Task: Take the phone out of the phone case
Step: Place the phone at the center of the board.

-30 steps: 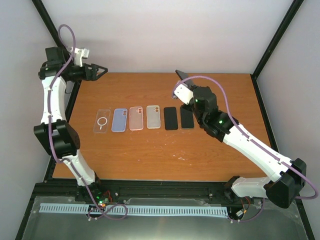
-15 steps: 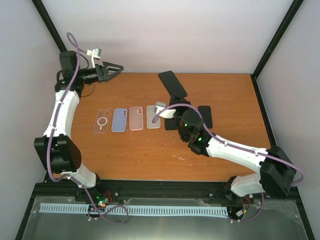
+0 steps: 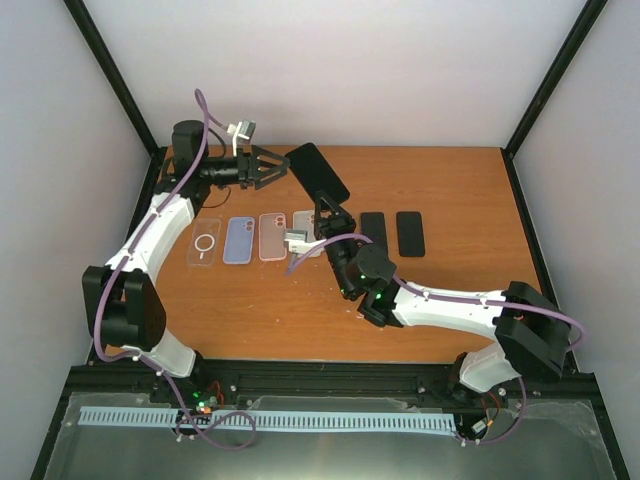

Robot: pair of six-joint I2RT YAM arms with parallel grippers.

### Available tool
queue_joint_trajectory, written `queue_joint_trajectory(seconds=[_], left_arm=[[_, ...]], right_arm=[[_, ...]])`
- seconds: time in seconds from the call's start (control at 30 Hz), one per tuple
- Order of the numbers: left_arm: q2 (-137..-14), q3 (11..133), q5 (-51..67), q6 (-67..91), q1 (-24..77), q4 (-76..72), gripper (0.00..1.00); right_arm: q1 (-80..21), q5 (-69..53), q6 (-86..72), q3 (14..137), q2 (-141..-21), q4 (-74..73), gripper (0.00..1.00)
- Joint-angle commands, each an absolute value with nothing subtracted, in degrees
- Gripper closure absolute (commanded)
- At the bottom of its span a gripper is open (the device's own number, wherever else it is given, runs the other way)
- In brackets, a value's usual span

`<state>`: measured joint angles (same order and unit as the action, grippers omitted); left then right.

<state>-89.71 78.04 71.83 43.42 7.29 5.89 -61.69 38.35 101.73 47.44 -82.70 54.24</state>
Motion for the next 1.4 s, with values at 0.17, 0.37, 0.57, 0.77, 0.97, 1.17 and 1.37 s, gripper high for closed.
queue_joint_trajectory(seconds=[0.17,0.37,0.57,0.77,0.97,1.17,1.37], left_arm=[[-87.38,75.66,72.52,51.29,8.19,-3.97,0.36],[-87.50,73.90,72.94,54.55,8.61,-7.57,0.51],[-87.16,72.93,73.53,56.72,8.70,-9.70,0.72],[-87.14,72.72,73.98,57.25,8.72,-10.28,0.95],[-87.85,74.42,74.21,55.54,8.53,-9.54,0.99],[-88.75,77.39,72.93,52.43,6.92,-8.21,0.99],[-90.03,80.73,72.23,47.03,3.68,-4.92,0.99]], right_arm=[[-64.01,38.15,106.11,47.64,-84.25,63.28,0.97],[-64.81,38.13,107.76,47.49,-85.70,65.04,0.97],[-65.16,37.97,108.63,47.09,-86.37,66.34,0.97],[-65.13,37.84,108.92,46.81,-86.19,67.12,0.87],[-65.14,38.15,107.81,45.45,-84.51,65.93,0.53],[-65.13,38.63,105.92,43.07,-81.96,64.23,0.27],[-64.64,40.51,100.16,42.16,-78.76,57.16,0.12]])
